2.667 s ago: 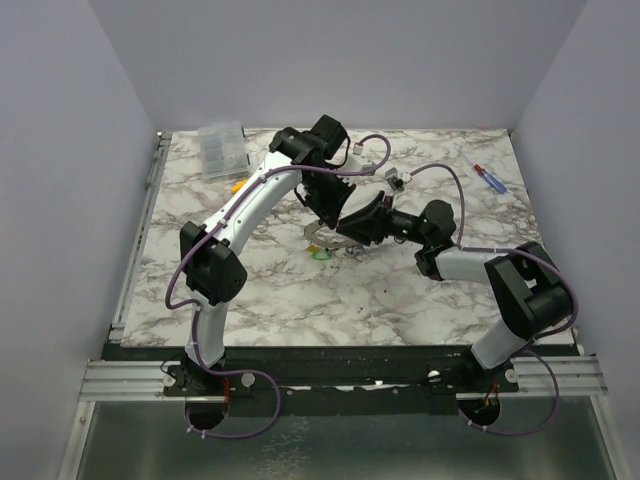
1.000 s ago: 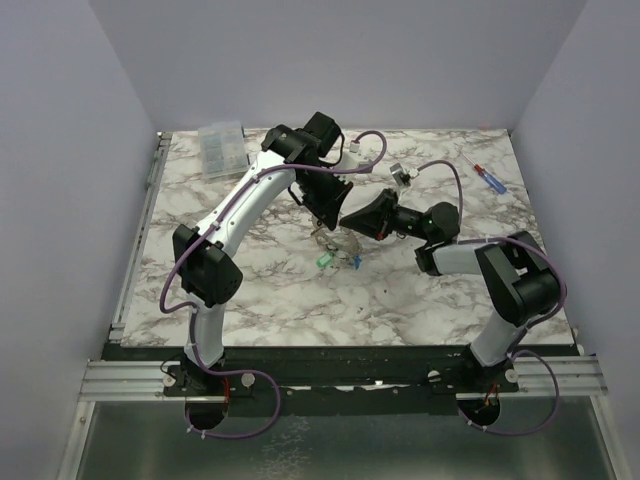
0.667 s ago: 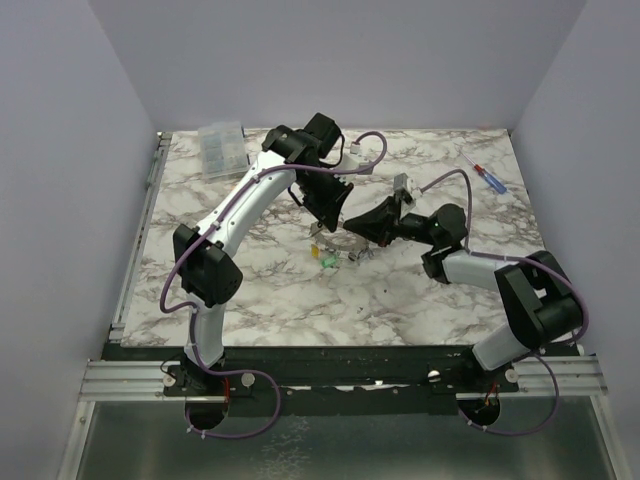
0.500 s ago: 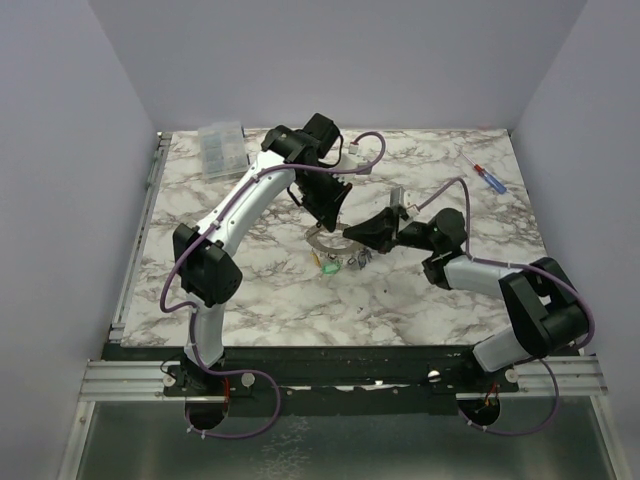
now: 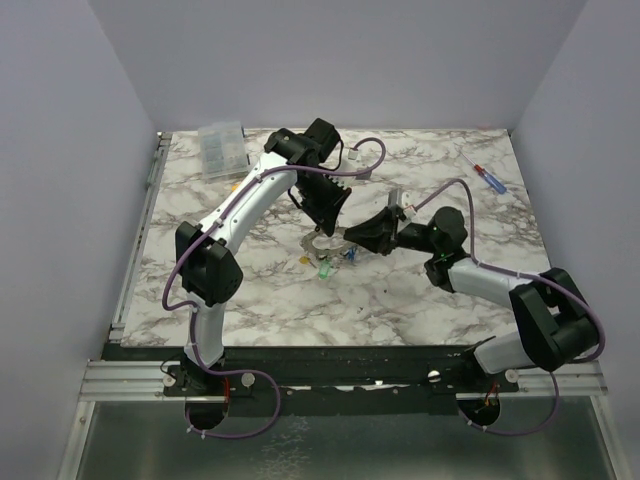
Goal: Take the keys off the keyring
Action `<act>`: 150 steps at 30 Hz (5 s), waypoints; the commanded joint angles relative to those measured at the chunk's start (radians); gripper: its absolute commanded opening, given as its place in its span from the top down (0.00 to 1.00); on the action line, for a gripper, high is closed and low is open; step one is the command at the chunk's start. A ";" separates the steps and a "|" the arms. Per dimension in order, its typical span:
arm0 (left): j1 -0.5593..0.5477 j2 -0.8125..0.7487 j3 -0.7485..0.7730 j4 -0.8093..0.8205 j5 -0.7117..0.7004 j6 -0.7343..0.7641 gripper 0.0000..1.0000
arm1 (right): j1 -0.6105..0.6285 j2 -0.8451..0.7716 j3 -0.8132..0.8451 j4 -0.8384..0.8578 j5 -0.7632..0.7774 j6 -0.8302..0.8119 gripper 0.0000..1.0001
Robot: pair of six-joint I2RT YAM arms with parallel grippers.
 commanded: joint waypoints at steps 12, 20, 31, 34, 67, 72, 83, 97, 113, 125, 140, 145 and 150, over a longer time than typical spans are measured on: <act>-0.013 -0.016 0.016 0.007 0.035 0.017 1.00 | -0.006 0.127 0.132 -0.025 0.005 0.688 0.56; -0.015 -0.023 0.016 0.007 0.037 0.015 1.00 | -0.017 0.220 0.131 0.130 0.011 0.891 0.57; -0.017 -0.026 0.014 0.007 0.041 0.016 1.00 | -0.015 0.250 0.131 0.178 0.033 0.916 0.58; -0.018 -0.025 0.014 0.007 0.045 0.016 1.00 | -0.015 0.273 0.143 0.214 0.014 0.939 0.61; -0.007 -0.033 0.000 -0.002 0.058 0.024 1.00 | -0.005 0.080 0.052 0.172 -0.132 0.387 0.99; -0.011 -0.022 -0.004 -0.002 0.052 0.022 1.00 | 0.041 -0.008 0.021 -0.011 -0.114 0.056 0.99; -0.008 -0.012 0.013 0.004 0.024 0.022 1.00 | 0.050 -0.042 -0.029 -0.038 -0.049 -0.100 1.00; 0.181 -0.137 -0.071 0.181 -0.060 0.018 1.00 | 0.014 -0.063 0.009 -0.121 0.107 0.036 0.99; 0.395 -0.559 -0.999 0.889 -0.760 -0.103 1.00 | -0.003 -0.101 0.137 -0.414 0.233 0.158 0.99; 0.506 -0.516 -1.166 0.979 -0.089 -0.203 0.89 | -0.004 -0.112 0.108 -0.381 0.229 0.173 0.99; 0.630 -0.295 -1.183 1.064 0.109 -0.250 0.82 | -0.004 -0.102 0.100 -0.367 0.217 0.185 0.99; 0.668 -0.246 -1.185 1.064 0.052 -0.253 0.70 | -0.003 -0.095 0.099 -0.367 0.216 0.184 0.99; 0.722 -0.219 -1.178 1.064 -0.004 -0.259 0.66 | -0.003 -0.091 0.098 -0.366 0.216 0.184 0.99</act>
